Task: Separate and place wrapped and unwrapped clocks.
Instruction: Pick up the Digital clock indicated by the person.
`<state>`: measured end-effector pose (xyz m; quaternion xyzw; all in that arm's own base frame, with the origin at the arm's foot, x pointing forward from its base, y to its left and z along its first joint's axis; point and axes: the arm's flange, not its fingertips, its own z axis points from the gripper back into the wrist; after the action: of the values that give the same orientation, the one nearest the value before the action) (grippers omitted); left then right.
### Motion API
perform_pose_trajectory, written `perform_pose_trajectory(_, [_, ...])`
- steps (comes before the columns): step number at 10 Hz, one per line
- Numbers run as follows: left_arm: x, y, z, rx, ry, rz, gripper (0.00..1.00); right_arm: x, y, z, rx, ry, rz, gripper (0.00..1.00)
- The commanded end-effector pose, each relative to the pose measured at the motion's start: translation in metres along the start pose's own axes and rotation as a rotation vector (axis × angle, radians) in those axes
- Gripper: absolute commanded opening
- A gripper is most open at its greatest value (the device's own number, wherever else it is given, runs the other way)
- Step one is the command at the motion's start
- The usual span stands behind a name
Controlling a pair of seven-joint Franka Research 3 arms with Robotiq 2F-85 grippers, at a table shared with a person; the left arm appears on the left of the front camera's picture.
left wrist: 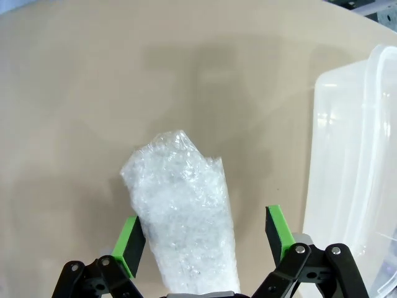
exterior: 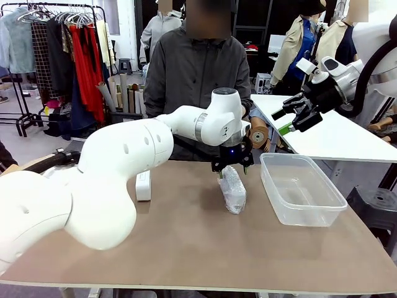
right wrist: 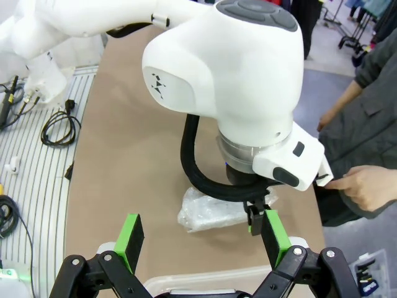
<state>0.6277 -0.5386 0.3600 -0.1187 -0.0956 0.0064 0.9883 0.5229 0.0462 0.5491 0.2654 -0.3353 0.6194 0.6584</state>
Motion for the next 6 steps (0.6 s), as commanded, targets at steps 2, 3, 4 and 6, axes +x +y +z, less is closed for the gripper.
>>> perform_pose_trajectory(2, [0.025,-0.035,-0.018,-0.011,0.07,0.018,1.0,0.002,0.0,0.001,0.001,0.0,0.004,1.0])
perform_pose_trajectory(3, [0.021,-0.037,-0.022,-0.001,0.081,0.016,1.0,0.002,0.0,0.001,0.001,0.0,0.004,1.0])
perform_pose_trajectory(4, [0.018,-0.038,-0.024,0.016,0.093,0.005,1.0,0.002,0.0,0.001,0.001,0.0,0.004,1.0])
perform_pose_trajectory(6, [0.011,-0.032,-0.023,0.087,0.081,-0.106,1.0,0.002,0.0,0.001,0.001,0.0,0.004,1.0])
